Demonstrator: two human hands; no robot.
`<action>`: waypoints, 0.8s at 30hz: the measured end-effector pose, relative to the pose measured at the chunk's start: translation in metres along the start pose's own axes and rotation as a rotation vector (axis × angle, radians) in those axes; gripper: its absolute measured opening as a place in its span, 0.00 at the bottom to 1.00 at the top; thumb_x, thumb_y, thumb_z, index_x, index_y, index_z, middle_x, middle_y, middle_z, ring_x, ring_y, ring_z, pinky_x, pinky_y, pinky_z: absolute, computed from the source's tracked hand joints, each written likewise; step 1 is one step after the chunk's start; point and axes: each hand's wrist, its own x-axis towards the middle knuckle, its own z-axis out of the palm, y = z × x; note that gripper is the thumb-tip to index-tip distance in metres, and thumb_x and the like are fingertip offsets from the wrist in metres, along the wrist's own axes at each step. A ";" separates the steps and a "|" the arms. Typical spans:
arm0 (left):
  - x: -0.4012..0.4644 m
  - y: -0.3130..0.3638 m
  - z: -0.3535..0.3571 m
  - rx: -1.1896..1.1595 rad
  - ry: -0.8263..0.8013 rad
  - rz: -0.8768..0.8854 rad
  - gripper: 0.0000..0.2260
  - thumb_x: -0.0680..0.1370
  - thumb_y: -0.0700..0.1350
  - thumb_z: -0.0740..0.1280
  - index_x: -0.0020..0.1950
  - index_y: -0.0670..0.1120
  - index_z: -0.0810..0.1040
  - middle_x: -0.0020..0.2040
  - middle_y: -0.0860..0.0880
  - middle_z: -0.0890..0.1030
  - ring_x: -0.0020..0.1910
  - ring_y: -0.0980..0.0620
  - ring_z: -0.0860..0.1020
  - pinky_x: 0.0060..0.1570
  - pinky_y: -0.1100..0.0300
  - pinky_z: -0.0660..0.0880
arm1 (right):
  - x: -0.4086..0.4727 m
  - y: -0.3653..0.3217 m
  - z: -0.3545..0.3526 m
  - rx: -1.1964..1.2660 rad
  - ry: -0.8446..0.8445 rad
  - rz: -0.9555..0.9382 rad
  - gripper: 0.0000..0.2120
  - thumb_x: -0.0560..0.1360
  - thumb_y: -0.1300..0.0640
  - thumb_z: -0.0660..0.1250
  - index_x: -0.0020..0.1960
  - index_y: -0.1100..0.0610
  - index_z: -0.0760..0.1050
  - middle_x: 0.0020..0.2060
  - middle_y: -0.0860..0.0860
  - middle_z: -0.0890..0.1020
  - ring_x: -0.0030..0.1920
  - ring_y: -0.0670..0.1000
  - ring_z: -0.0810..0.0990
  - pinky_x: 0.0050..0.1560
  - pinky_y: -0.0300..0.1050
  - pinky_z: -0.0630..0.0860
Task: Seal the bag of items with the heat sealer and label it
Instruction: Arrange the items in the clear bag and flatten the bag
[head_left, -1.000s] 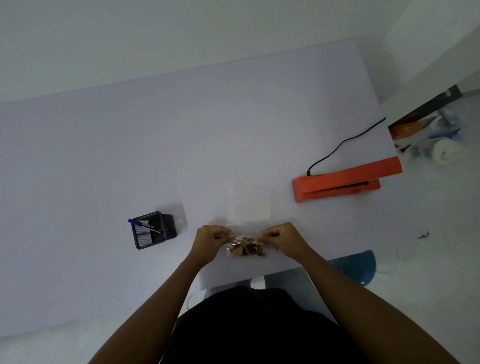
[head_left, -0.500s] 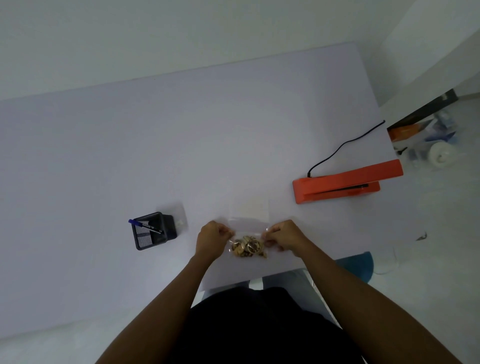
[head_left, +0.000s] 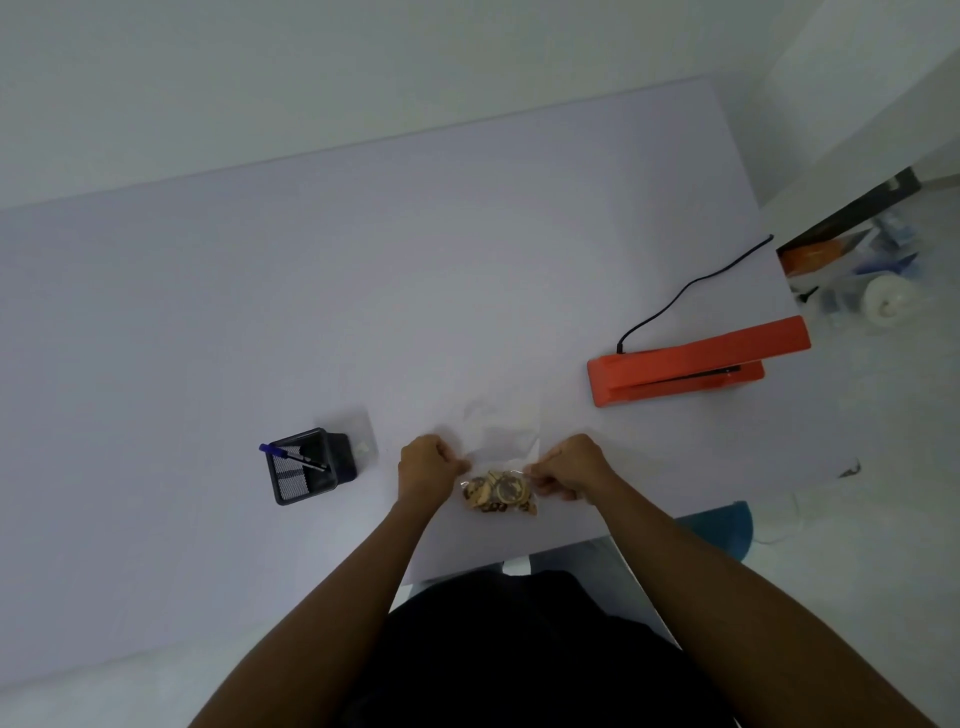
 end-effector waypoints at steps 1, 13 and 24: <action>0.000 0.000 -0.001 -0.018 0.013 -0.006 0.15 0.68 0.46 0.80 0.34 0.44 0.75 0.33 0.49 0.78 0.31 0.54 0.74 0.31 0.62 0.67 | -0.001 0.000 0.000 -0.013 0.008 0.004 0.18 0.65 0.52 0.82 0.41 0.67 0.84 0.34 0.58 0.87 0.37 0.55 0.87 0.32 0.43 0.77; -0.018 0.010 0.007 0.117 0.094 0.231 0.11 0.71 0.31 0.66 0.34 0.46 0.77 0.33 0.54 0.78 0.32 0.59 0.75 0.29 0.72 0.63 | -0.004 0.001 -0.005 -0.082 0.035 -0.008 0.17 0.64 0.50 0.83 0.36 0.63 0.82 0.31 0.57 0.86 0.36 0.54 0.88 0.32 0.43 0.77; -0.044 0.024 0.034 0.696 0.073 0.564 0.05 0.77 0.40 0.63 0.48 0.42 0.78 0.48 0.44 0.78 0.46 0.46 0.75 0.43 0.57 0.71 | -0.004 0.012 -0.004 -0.022 0.061 -0.096 0.19 0.63 0.50 0.83 0.37 0.66 0.83 0.30 0.56 0.86 0.35 0.56 0.87 0.36 0.48 0.83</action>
